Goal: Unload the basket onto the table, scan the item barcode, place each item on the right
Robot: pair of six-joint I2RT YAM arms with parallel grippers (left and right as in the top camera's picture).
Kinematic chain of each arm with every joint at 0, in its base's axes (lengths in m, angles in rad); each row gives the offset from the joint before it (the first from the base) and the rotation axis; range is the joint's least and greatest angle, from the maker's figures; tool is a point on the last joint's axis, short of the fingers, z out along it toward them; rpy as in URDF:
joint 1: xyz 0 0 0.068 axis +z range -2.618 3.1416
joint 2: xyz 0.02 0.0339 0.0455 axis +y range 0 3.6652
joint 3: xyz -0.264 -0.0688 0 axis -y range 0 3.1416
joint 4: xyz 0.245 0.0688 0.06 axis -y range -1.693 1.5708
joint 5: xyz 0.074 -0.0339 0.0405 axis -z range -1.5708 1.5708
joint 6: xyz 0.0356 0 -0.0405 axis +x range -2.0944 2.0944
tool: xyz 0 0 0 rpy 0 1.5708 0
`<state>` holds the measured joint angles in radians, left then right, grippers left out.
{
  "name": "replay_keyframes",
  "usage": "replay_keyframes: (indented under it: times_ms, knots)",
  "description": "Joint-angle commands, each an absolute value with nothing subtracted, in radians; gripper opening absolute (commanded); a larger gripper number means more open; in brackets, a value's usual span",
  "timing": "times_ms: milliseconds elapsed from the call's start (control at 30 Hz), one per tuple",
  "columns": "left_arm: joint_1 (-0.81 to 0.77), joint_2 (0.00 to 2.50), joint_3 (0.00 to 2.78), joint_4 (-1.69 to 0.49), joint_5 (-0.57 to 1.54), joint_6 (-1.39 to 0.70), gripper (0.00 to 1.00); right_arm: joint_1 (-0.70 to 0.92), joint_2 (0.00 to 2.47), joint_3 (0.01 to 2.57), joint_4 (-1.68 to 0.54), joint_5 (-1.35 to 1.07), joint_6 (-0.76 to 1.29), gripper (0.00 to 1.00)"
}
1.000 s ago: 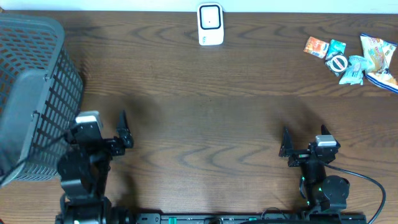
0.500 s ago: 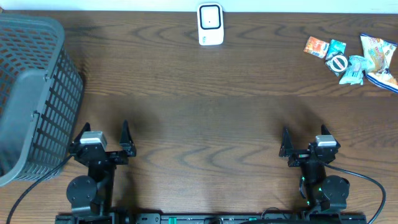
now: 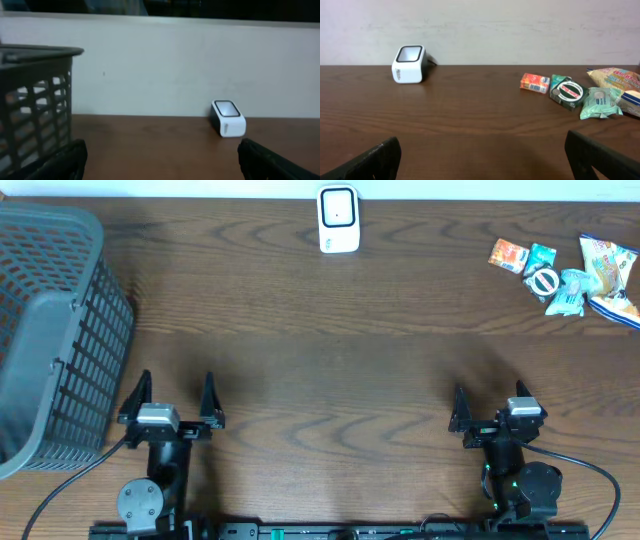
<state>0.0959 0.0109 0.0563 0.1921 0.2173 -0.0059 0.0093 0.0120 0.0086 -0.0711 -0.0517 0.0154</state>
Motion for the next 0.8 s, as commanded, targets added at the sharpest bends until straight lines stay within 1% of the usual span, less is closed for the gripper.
replay_keyframes:
  times_ms: [0, 200, 333, 567, 767]
  knots:
    - [0.093, 0.002, 0.011, 0.253, 0.247, 0.007, 0.95, 0.004, 0.006, 0.006, -0.074, -0.052, 0.029, 0.99]
    - [0.051, 0.002, 0.004, 0.26, 0.184, 0.007, 0.95, 0.004, 0.006, 0.006, -0.074, -0.052, 0.029, 0.99]
    - [0.01, 0.002, 0.004, 0.171, 0.115, 0.006, 0.95, 0.004, 0.006, 0.006, -0.074, -0.052, 0.029, 0.99]
    - [-0.001, 0.002, 0.004, -0.002, 0.114, -0.005, 0.95, 0.004, 0.006, 0.006, -0.074, -0.052, 0.029, 0.99]
    - [-0.014, 0.002, 0.004, -0.06, 0.109, -0.005, 0.95, 0.004, 0.006, 0.006, -0.074, -0.052, 0.029, 0.99]
